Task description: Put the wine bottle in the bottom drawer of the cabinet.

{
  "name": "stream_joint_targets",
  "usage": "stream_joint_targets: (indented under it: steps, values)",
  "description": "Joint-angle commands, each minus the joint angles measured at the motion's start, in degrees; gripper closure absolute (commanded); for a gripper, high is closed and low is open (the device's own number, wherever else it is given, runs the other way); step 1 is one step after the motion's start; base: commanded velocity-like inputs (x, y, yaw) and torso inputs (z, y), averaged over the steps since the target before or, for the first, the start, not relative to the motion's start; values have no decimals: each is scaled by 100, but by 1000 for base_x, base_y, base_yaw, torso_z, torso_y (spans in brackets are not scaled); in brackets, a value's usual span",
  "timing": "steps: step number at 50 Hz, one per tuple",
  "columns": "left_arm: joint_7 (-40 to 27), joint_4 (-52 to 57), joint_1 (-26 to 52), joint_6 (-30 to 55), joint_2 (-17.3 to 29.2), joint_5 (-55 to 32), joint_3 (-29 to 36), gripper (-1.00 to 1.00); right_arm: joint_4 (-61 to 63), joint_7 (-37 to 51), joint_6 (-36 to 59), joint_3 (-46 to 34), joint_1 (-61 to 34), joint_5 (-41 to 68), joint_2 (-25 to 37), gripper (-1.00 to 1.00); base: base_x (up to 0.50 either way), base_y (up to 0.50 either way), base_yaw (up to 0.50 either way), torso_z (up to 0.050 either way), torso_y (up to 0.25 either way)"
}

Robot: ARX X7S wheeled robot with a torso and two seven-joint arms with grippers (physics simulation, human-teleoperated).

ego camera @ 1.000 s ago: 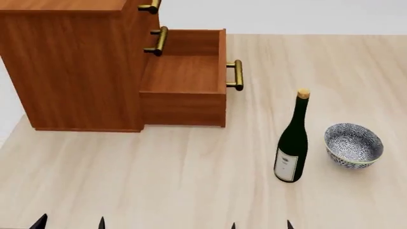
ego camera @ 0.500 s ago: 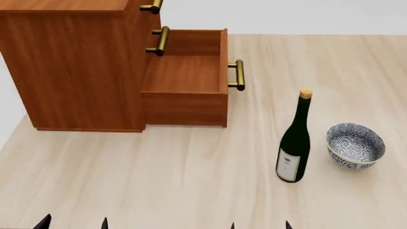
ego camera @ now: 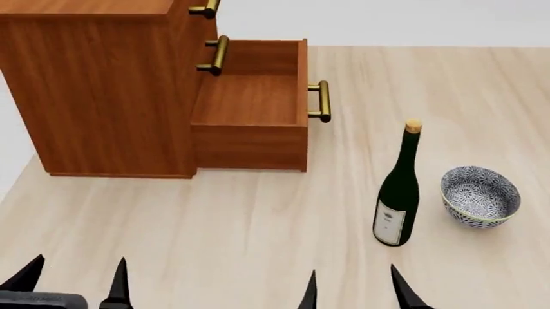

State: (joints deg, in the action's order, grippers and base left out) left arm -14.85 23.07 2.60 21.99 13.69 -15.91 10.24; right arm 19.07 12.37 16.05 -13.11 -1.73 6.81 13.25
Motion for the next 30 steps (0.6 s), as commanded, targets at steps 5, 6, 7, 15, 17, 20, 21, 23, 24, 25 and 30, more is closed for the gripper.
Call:
stream_joint_targets:
  steps: [5,6,7,15,17,20,21,23,24,25,30]
  values:
    - [-473,2050,334,2013,295,-657,-207,-100,1468,148,1168,36,-105,28,285,-100,0,0,0,0,0]
    - [-510,2189,345,2095,311,-688,-225,-100,1592,152,1270,51,-106,48,307,-100,0,0,0,0,0]
    - [-542,2292,355,2155,326,-702,-233,-100,1671,158,1305,51,-103,40,328,-100,0,0,0,0,0]
    - [-918,3301,506,3074,393,-1076,-471,-100,2325,312,1517,108,-75,-145,519,-100,0,0,0,0,0]
    - [-991,3408,527,3128,427,-1130,-491,-100,2394,293,1564,194,-63,-68,541,-100,0,0,0,0,0]
    - [-1023,3501,525,3152,434,-1213,-583,-100,2584,312,1652,227,-19,-53,577,-100,0,0,0,0,0]
    - [-1031,3519,522,3153,439,-1234,-600,-100,2644,313,1678,240,-6,-35,581,-100,0,0,0,0,0]
    - [-1085,3556,524,3172,477,-1217,-581,-100,2766,320,1764,254,16,-7,594,-100,0,0,0,0,0]
    - [-1136,3549,564,3285,480,-1251,-598,-100,2793,328,1755,238,37,-35,614,-100,0,0,0,0,0]
    - [-1126,3546,565,3259,481,-1284,-630,-100,2820,330,1773,233,48,-37,624,-100,0,0,0,0,0]
    - [-1269,3657,591,3375,522,-1467,-736,-100,2907,368,1806,237,129,-46,647,-100,0,0,0,0,0]
